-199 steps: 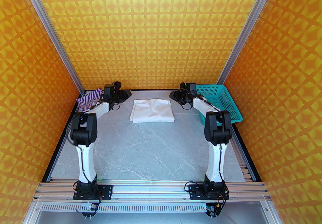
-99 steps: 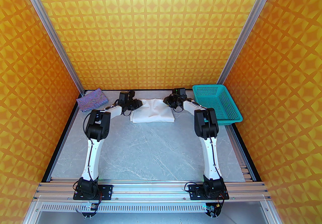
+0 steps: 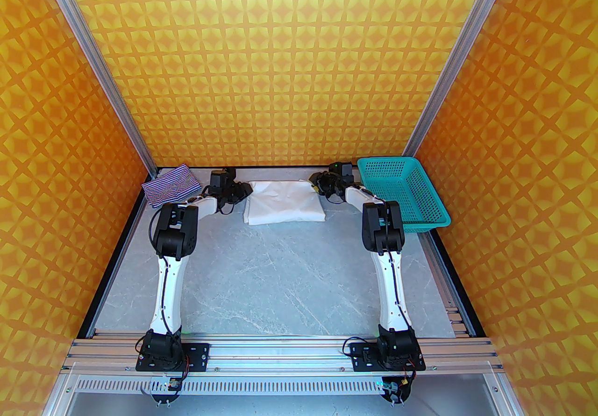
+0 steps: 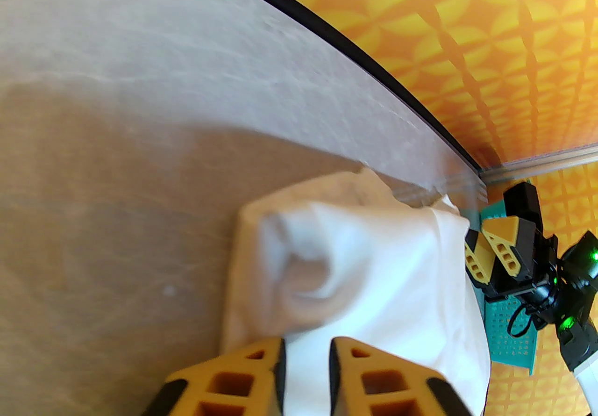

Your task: Fold and stack the mixed laundry pile

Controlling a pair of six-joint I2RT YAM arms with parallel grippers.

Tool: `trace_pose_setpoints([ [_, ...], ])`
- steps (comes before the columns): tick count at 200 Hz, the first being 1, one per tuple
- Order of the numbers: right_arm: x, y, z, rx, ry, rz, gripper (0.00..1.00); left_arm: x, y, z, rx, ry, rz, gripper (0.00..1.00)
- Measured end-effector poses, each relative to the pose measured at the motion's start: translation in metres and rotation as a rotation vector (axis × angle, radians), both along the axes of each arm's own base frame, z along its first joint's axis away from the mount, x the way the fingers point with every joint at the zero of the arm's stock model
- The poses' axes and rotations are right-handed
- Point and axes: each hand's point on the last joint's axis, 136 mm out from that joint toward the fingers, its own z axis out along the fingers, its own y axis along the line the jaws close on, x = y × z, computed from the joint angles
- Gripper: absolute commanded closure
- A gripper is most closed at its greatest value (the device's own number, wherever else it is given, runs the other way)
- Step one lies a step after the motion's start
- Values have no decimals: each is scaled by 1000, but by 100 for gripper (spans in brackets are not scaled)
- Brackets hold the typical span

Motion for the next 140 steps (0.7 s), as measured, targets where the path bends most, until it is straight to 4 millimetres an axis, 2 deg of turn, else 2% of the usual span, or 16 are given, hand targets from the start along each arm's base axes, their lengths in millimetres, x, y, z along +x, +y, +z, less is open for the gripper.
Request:
trace_pose_setpoints([
  [17,-10,-3,5,-31,7,14,55,-8,7,13,10,7,9,66],
  [28,-19,-5,15,-62,0,31,54,-16,11,30,17,-4,12,64],
  [55,-45,-1,59,-194,-92,98,53,-38,18,84,37,-67,4,64],
  [67,-58,11,84,-295,-172,153,52,-51,20,102,47,-90,-3,63],
  [81,-75,42,111,-424,-296,252,50,-66,25,108,60,-93,-7,63],
  [92,-95,85,129,-528,-421,373,49,-77,30,102,69,-74,-6,62],
  [102,-115,124,135,-595,-517,485,48,-85,36,90,71,-42,-4,60],
  [119,-157,188,125,-695,-677,711,45,-98,52,65,69,29,11,57],
  [132,-189,222,103,-763,-760,876,44,-108,64,48,65,83,23,56],
  [140,-202,236,89,-795,-795,955,44,-111,70,42,61,102,31,56],
])
